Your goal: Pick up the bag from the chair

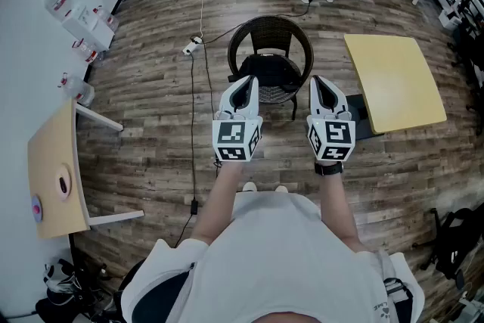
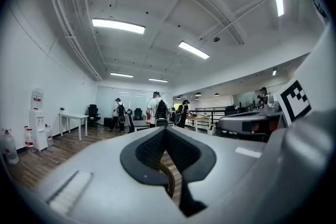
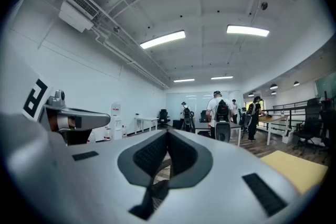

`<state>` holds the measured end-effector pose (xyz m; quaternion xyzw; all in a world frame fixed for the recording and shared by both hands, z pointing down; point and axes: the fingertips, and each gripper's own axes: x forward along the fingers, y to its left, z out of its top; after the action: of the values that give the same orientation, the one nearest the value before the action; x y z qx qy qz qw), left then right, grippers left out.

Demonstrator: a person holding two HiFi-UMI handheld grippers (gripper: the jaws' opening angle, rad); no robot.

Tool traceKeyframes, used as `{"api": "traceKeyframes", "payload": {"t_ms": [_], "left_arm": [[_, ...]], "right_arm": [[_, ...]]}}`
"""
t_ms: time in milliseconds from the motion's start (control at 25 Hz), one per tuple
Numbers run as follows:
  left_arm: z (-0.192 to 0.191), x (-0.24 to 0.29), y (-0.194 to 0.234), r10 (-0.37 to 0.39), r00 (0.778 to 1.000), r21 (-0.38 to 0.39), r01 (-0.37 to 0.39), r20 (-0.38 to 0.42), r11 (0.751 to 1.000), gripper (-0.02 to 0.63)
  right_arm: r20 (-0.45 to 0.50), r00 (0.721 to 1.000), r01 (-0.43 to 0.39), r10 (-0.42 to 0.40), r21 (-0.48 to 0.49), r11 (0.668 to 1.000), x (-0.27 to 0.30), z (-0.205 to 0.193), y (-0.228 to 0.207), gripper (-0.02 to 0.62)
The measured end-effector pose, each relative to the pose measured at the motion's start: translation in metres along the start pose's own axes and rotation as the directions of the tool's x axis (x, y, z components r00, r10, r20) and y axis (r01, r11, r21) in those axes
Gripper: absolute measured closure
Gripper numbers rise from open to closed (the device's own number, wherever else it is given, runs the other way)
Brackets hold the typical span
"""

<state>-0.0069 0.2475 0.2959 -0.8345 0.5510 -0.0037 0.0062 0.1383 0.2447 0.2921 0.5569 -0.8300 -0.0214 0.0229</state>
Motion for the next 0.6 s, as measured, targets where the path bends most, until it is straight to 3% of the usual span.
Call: {"api": "traceKeyframes", "payload": {"t_ms": [600], "left_arm": [[-0.032, 0.010, -0.023, 0.009, 0.999, -0.033, -0.011, -0.046, 0.999, 0.601]], "right_arm": [[-0.072, 0.990, -0.111, 0.119, 0.112, 0.987, 0.005, -0.039, -0.013, 0.584]]}}
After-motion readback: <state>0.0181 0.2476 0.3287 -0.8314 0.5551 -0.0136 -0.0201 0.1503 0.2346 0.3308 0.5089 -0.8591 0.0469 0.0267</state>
